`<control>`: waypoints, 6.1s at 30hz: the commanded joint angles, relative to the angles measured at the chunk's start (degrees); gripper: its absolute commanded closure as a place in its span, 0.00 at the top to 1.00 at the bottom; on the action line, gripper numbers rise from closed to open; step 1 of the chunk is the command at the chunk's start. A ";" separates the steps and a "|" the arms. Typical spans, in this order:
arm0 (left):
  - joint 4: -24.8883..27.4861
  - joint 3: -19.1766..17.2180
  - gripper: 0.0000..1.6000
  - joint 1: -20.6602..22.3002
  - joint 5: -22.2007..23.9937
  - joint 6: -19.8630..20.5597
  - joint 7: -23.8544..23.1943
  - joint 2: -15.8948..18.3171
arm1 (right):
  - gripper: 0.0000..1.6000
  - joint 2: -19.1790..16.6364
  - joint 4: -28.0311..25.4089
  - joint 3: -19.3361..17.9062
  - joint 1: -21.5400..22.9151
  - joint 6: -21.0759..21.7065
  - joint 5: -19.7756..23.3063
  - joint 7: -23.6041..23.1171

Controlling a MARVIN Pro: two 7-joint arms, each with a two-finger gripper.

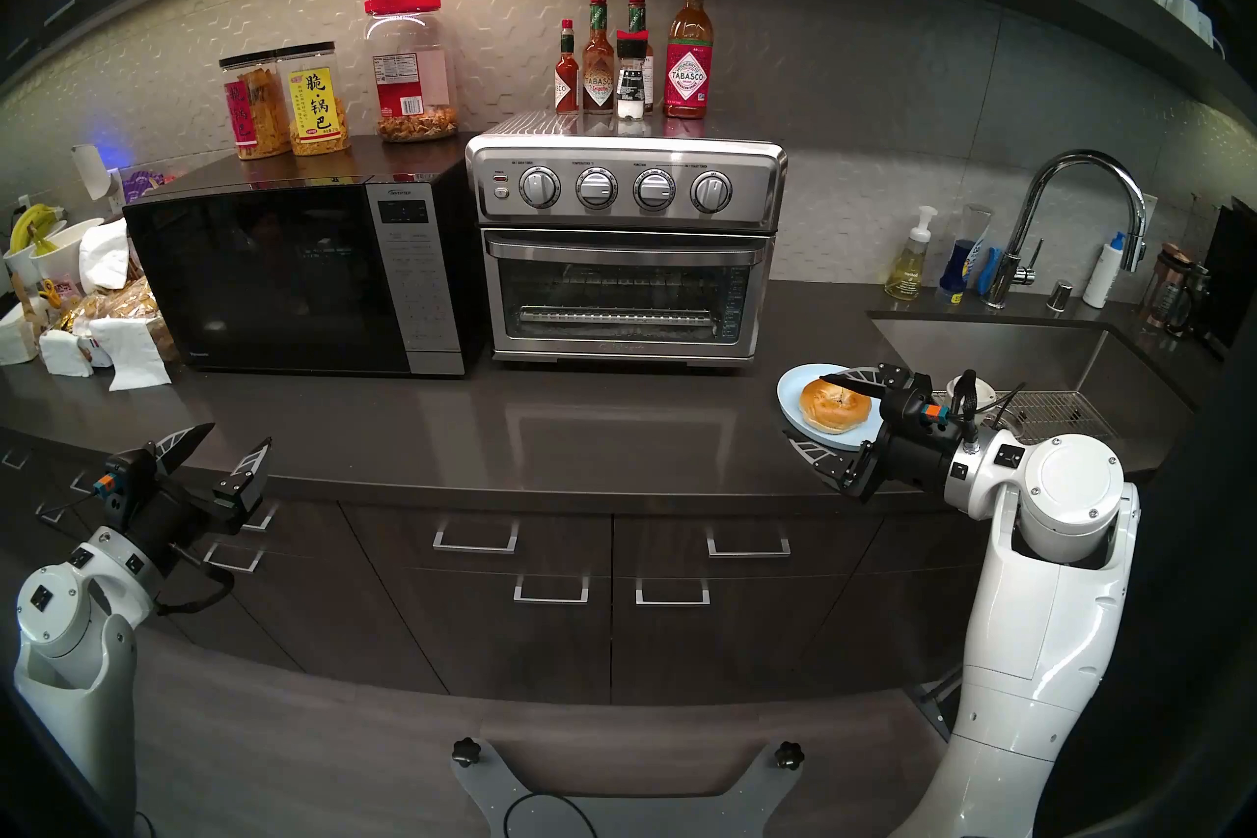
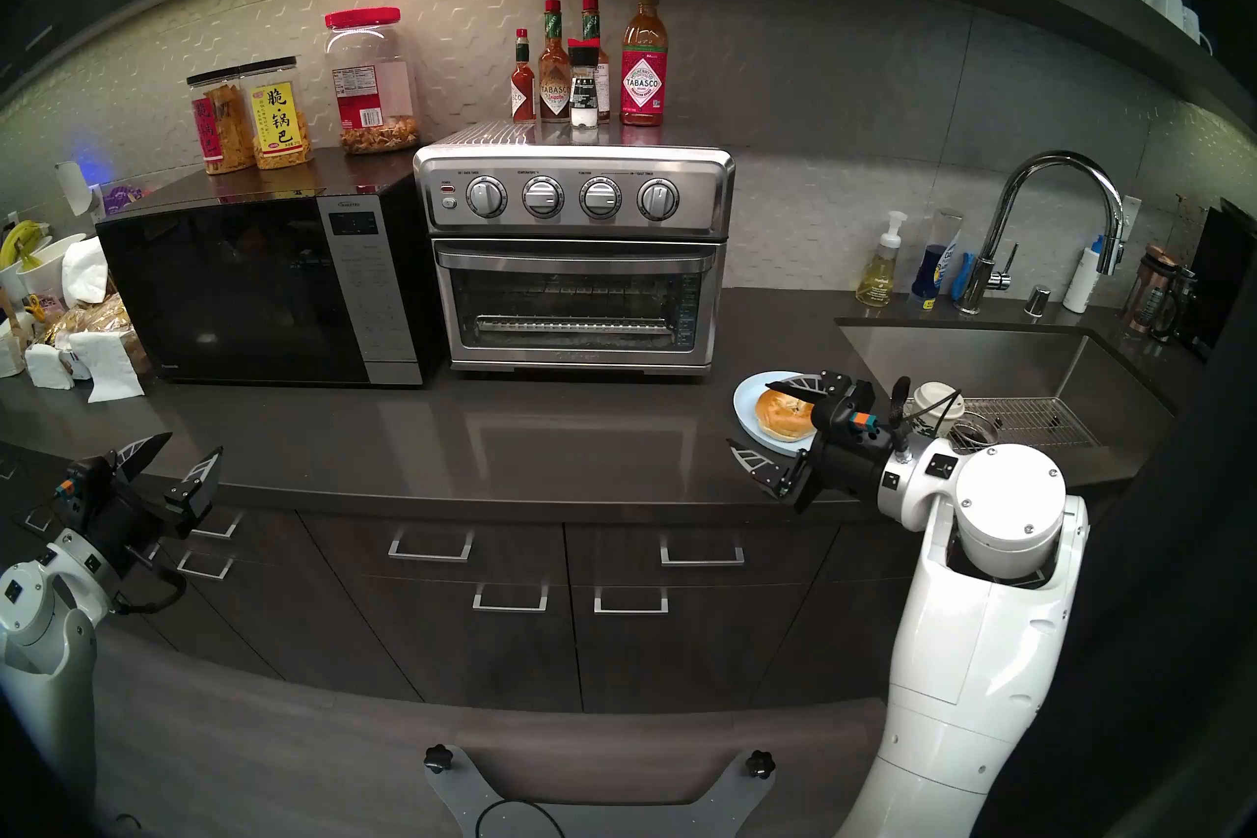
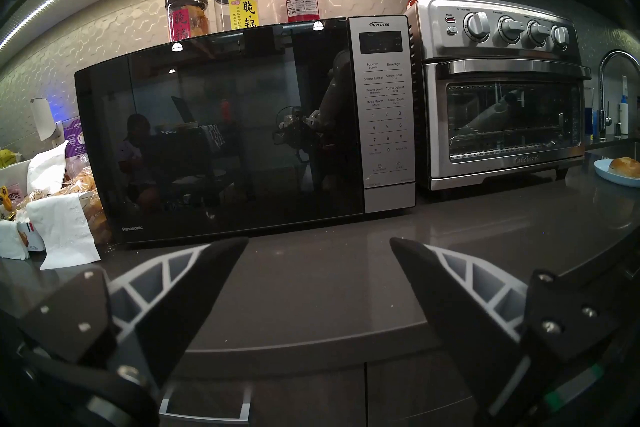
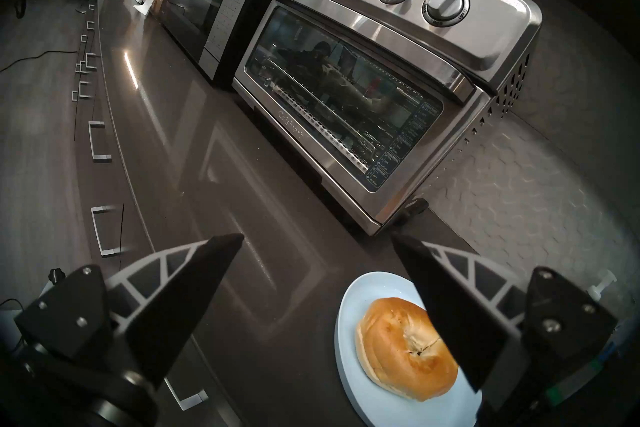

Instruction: Open the oven and place the bagel inside on the rack

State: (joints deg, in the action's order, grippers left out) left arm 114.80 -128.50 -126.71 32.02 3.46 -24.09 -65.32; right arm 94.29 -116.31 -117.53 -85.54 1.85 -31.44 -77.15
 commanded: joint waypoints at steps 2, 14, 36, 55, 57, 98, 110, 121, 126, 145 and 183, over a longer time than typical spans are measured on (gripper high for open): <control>0.51 -0.21 1.00 -0.03 -0.50 -0.72 0.03 0.02 | 1.00 0.02 -0.77 0.01 0.32 0.00 0.22 0.02; 0.03 0.28 1.00 0.29 -3.15 -3.12 0.42 -0.39 | 1.00 0.01 -0.77 0.02 0.32 0.00 0.23 0.02; -1.89 -0.69 1.00 0.73 -3.98 -4.91 -3.80 0.54 | 1.00 0.00 -0.77 0.02 0.32 0.01 0.23 0.03; -4.22 0.22 1.00 2.41 -6.95 -11.08 -4.45 -0.75 | 1.00 -0.01 -0.77 0.03 0.31 0.01 0.24 0.04; -4.63 0.28 1.00 2.61 -7.19 -11.87 -4.71 -0.77 | 1.00 -0.01 -0.77 0.03 0.31 0.01 0.24 0.04; -19.37 2.36 1.00 28.12 -3.05 1.68 -7.29 22.88 | 1.00 -0.24 -0.04 0.12 0.50 -0.12 0.01 0.08; -21.40 9.61 1.00 34.59 0.26 0.52 -14.89 28.97 | 1.00 -0.22 -0.23 0.12 0.49 -0.10 0.07 0.07; -22.95 10.97 1.00 41.18 7.73 -5.67 -22.48 28.08 | 1.00 -0.14 -0.49 0.09 0.42 -0.06 0.17 0.05; -30.80 16.76 1.00 44.95 11.29 -8.52 -29.53 29.21 | 1.00 -0.07 -0.67 0.06 0.34 -0.01 0.23 0.05; -31.47 32.78 1.00 55.32 13.27 -9.40 -31.72 26.95 | 1.00 -0.10 -0.59 0.08 0.37 -0.04 0.17 0.06; -18.23 36.42 1.00 54.69 6.37 -4.75 -25.78 26.93 | 1.00 0.00 -0.75 0.03 0.33 0.00 0.21 0.03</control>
State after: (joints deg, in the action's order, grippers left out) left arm 95.26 -90.79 -72.31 37.79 -1.48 -50.68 -38.42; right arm 94.14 -115.97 -117.53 -85.65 1.85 -31.67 -77.14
